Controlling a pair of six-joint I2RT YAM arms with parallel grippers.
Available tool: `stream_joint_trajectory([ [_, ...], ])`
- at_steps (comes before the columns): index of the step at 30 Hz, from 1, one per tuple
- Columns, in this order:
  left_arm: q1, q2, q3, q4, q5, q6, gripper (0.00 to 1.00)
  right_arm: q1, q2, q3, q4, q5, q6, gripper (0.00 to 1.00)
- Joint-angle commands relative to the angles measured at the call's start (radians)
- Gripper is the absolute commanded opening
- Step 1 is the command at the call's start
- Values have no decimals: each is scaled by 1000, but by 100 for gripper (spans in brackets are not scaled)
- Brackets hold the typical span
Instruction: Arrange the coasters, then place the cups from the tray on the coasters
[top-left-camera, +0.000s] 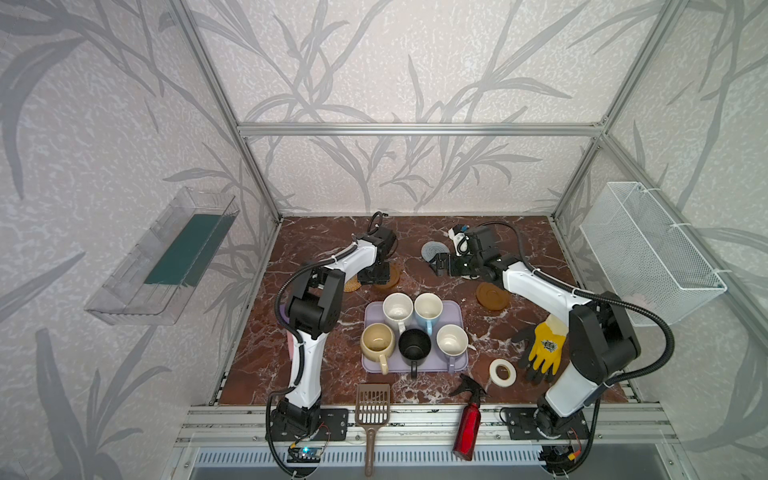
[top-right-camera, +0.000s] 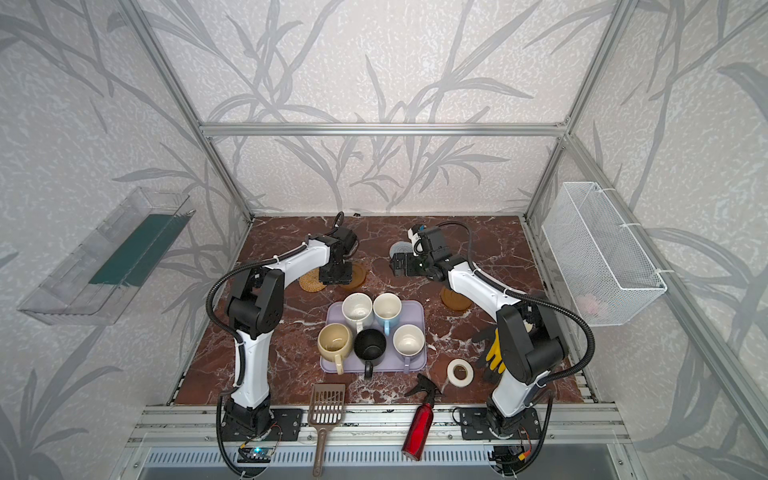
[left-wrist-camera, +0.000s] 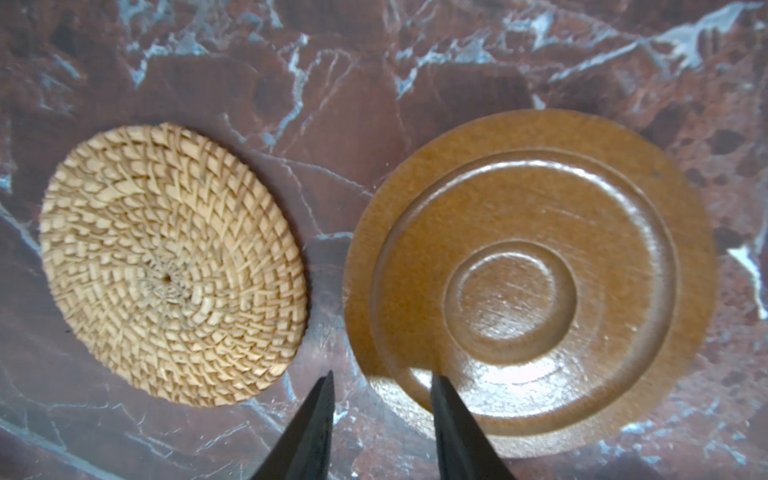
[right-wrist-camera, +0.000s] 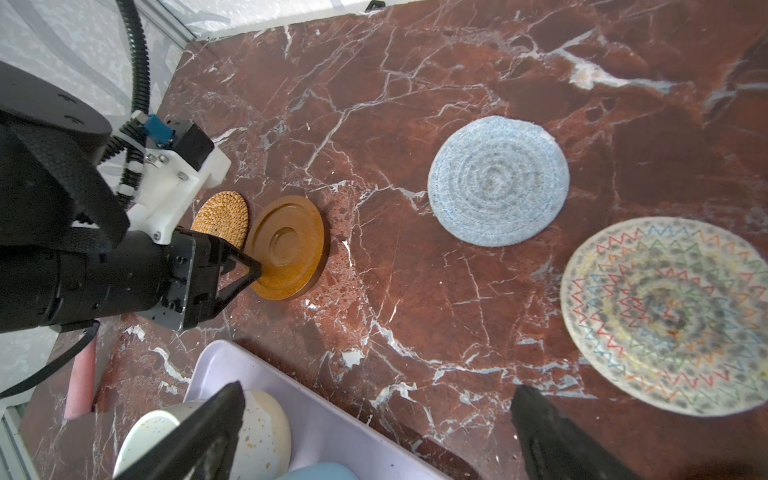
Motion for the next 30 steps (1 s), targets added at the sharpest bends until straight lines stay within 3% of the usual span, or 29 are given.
stream_joint_trajectory([
  [1, 1, -61, -28, -11, 2, -14, 43, 14, 35, 49, -43, 1, -11, 100],
  [7, 13, -93, 1, -14, 23, -11, 45, 16, 74, 115, -96, 32, -41, 100],
  [12, 27, -149, 4, 5, 51, -43, 53, 14, 109, 179, -149, 74, -79, 100],
  [14, 39, -185, 3, 25, 64, -62, 63, 11, 128, 209, -176, 92, -95, 100],
  [16, 47, -229, 19, 49, 66, -79, 81, 5, 156, 248, -213, 117, -102, 99],
  [19, 53, -271, 63, 102, 85, -84, 98, -4, 197, 306, -253, 134, -120, 99],
  [23, 52, -309, 66, 213, 150, -151, 100, -14, 269, 389, -305, 162, -144, 99],
  [30, 41, -368, -106, 449, 317, -179, 99, -40, 381, 523, -361, 174, -186, 100],
])
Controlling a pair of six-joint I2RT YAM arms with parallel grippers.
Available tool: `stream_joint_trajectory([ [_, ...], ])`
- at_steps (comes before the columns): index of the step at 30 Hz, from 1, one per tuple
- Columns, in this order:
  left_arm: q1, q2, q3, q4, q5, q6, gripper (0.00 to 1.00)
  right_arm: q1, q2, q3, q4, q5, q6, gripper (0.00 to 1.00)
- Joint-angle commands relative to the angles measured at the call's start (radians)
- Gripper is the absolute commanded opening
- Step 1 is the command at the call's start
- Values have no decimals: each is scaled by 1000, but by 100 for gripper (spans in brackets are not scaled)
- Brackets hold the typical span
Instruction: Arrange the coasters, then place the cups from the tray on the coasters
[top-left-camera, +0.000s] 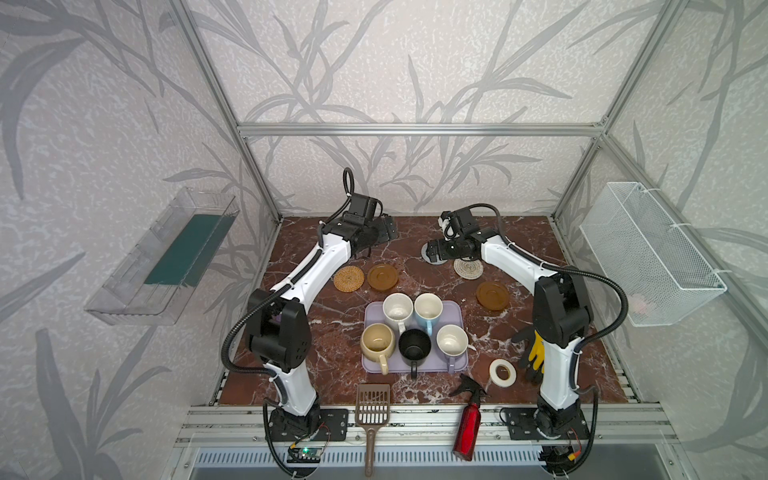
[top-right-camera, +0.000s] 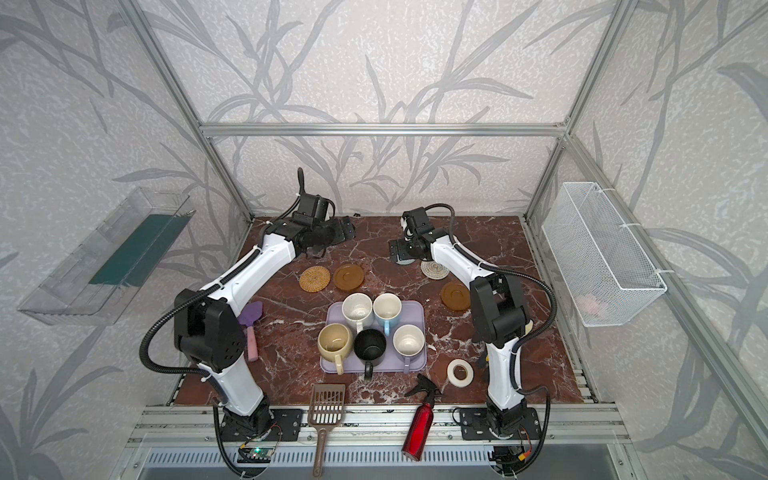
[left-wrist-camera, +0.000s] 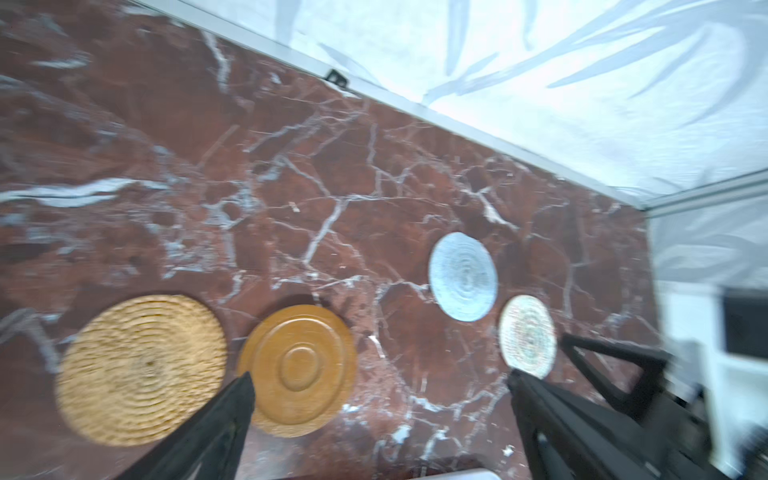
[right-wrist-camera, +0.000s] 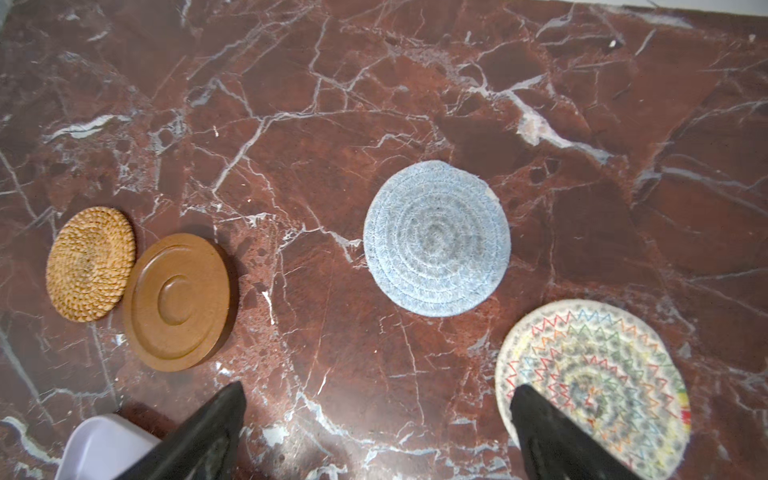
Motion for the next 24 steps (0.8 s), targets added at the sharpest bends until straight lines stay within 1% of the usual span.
stream_joint_trajectory([
  [1, -5, -26, -93, 140, 102, -18, 99, -14, 49, 72, -67, 19, -38, 100],
  [5, -2, -37, -133, 183, 114, 0, 99, -24, 109, 124, -81, 25, -49, 96],
  [8, -2, -13, -123, 203, 170, 4, 99, -31, 165, 176, -100, 27, -52, 94],
  [11, -2, 0, -143, 275, 219, -22, 99, -39, 223, 247, -136, 25, -58, 92],
  [16, -3, 34, -125, 306, 240, -51, 99, -51, 317, 357, -181, 12, -53, 88],
  [19, -5, 49, -121, 312, 252, -45, 99, -52, 373, 426, -215, 21, -59, 86],
  [21, -5, 57, -118, 308, 247, -45, 99, -52, 409, 474, -245, 26, -67, 84],
  [24, -5, 69, -120, 329, 237, -76, 99, -53, 458, 541, -284, 41, -78, 84],
])
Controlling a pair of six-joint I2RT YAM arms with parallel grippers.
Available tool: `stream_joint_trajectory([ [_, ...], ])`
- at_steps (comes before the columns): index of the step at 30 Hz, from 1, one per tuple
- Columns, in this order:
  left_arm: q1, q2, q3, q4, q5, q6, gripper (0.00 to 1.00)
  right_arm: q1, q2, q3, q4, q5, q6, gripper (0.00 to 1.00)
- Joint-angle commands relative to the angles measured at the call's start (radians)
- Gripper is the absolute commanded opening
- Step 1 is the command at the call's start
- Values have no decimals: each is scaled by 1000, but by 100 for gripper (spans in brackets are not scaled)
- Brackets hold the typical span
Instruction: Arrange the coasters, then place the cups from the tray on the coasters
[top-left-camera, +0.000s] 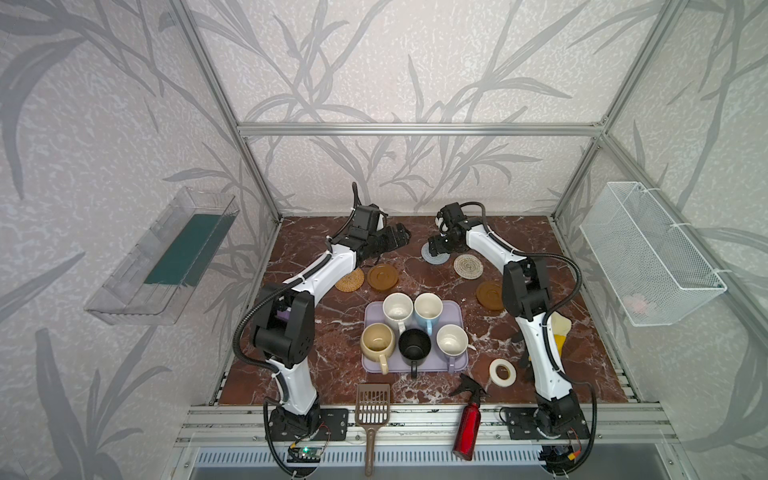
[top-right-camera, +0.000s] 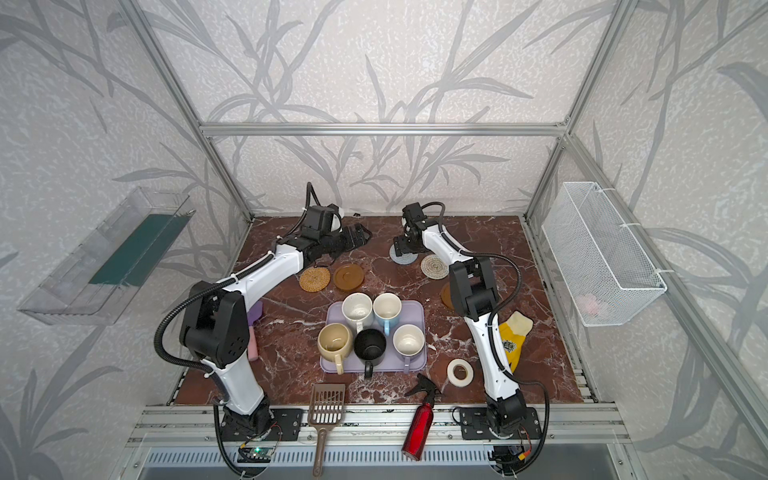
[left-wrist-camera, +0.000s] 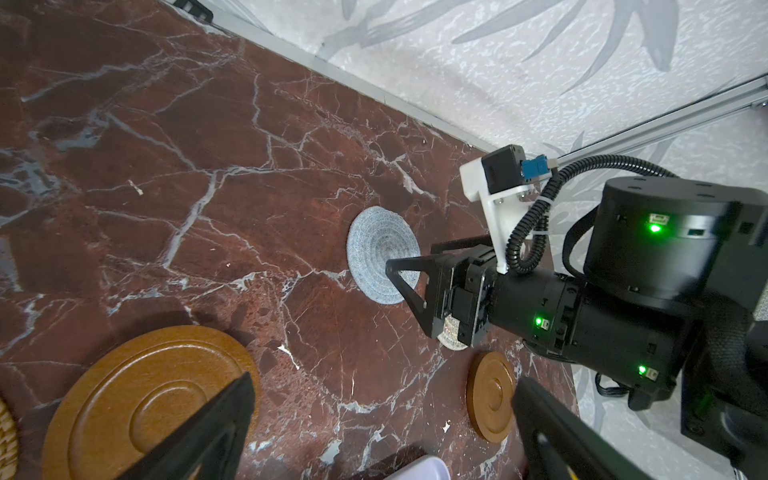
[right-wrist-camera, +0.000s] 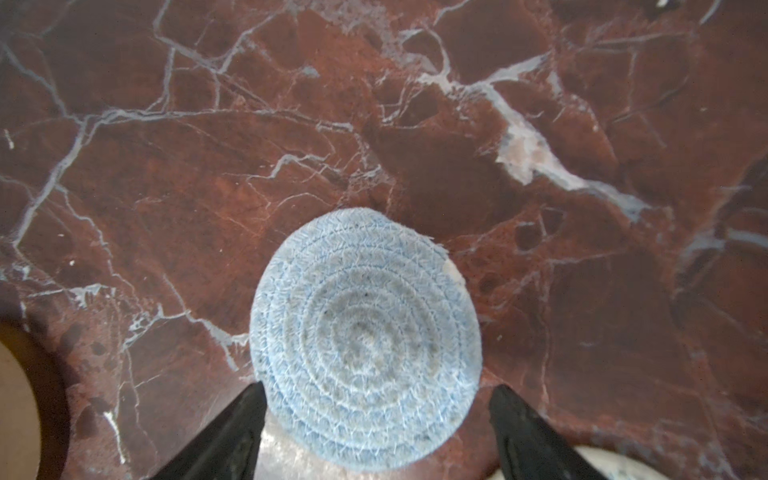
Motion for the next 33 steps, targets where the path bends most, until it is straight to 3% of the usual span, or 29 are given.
stream_joint_trajectory([
  [1, -3, 20, 17, 45, 15, -39, 99, -3, 50, 75, -90, 22, -22, 84],
  [21, 8, -3, 25, -10, 3, -35, 99, 65, 151, 202, -264, 75, -172, 78],
  [33, 17, -64, 16, -84, -12, -9, 99, 114, 17, -38, -197, 47, -158, 75],
])
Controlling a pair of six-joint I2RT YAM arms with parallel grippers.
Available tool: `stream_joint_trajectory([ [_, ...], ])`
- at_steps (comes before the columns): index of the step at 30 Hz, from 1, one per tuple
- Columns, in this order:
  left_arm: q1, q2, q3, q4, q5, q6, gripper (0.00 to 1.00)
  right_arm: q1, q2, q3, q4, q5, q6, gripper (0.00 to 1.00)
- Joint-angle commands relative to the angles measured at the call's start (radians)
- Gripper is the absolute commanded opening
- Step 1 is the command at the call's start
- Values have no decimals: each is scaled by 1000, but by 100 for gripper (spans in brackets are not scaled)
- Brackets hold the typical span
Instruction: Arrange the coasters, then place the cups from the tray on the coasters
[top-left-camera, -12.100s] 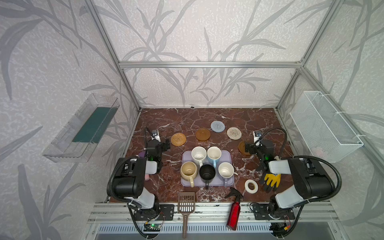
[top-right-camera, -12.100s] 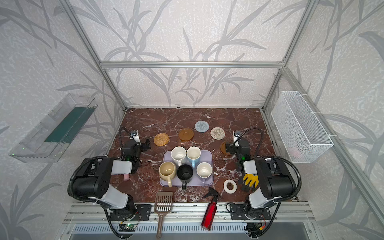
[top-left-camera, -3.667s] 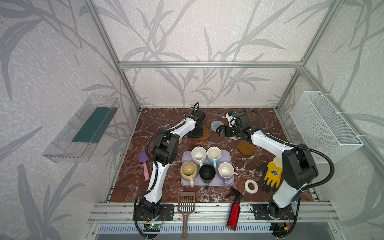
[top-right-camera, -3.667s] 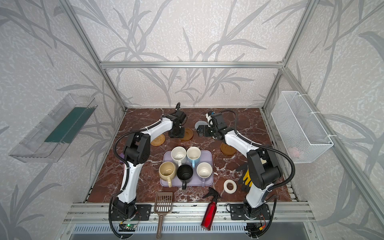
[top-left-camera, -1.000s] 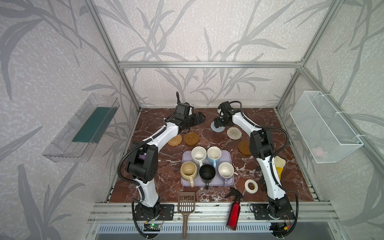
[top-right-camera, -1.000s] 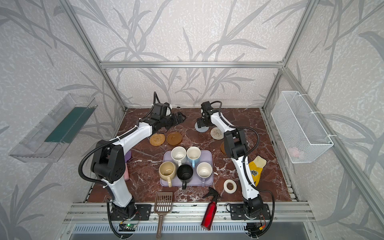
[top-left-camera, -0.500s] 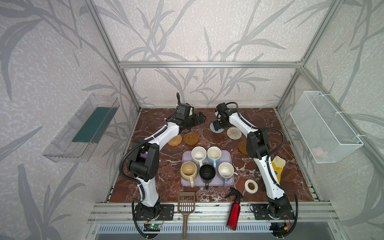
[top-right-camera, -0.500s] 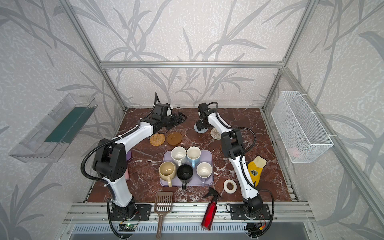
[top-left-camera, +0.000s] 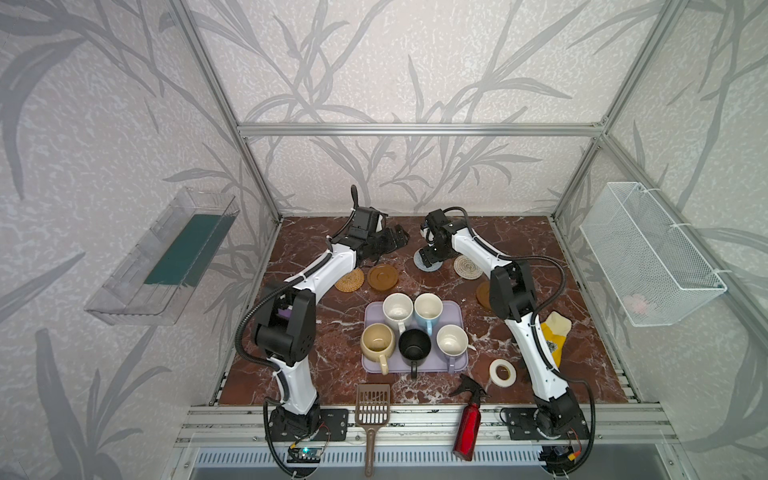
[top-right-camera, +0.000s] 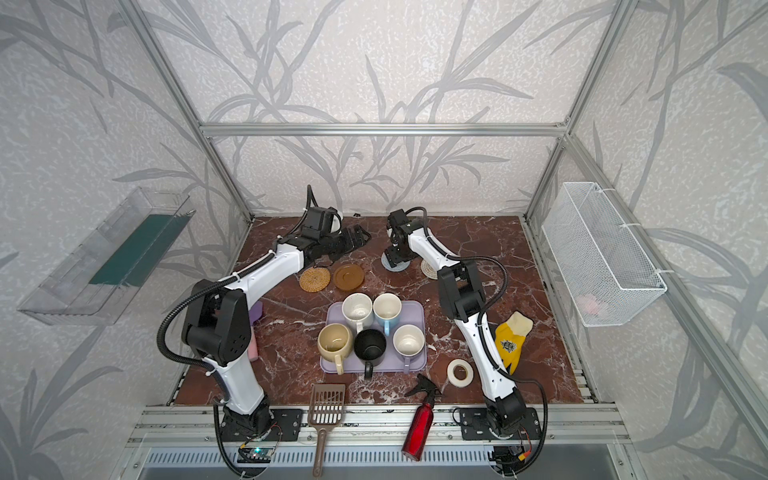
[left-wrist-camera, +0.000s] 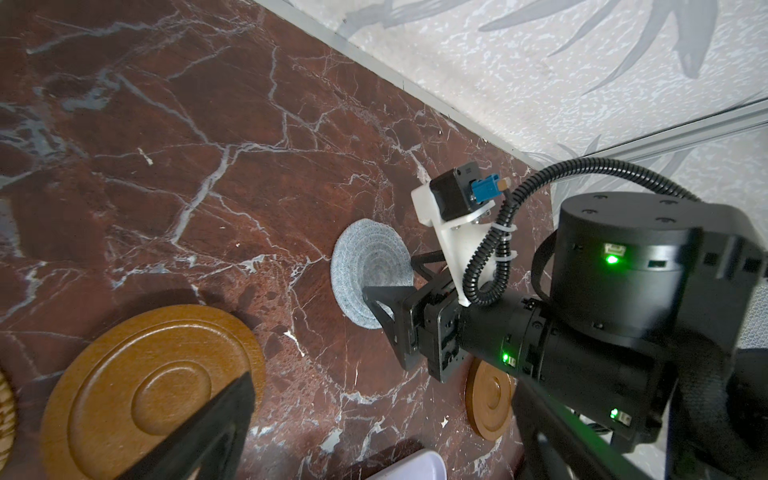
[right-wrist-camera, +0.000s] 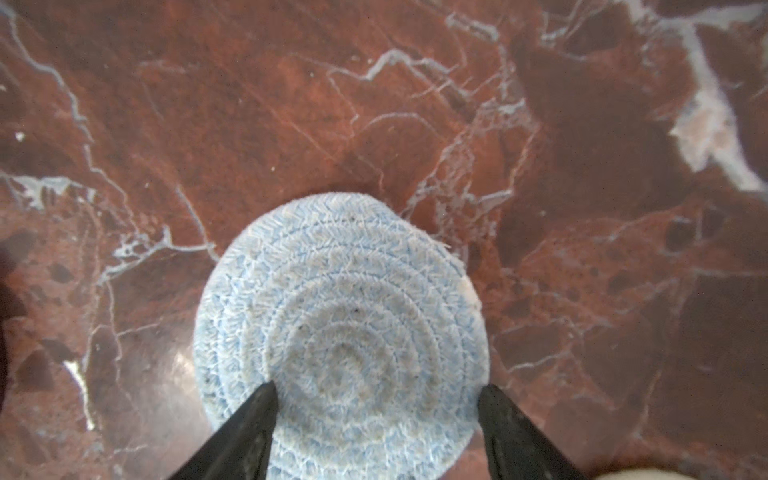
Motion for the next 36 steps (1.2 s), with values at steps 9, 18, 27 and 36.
stream_joint_trajectory([
  [9, 9, -130, -47, -23, -21, 5, 99, 60, -118, -249, -4, -23, 2, 74],
  [18, 9, -163, -83, -15, -20, -8, 99, 68, -153, -309, 18, -46, 27, 74],
  [27, 9, -177, -100, -11, -19, -11, 99, 80, -185, -332, 28, -47, 43, 75],
  [36, 9, -192, -111, -6, -17, -12, 99, 86, -209, -350, 36, -38, 68, 76],
])
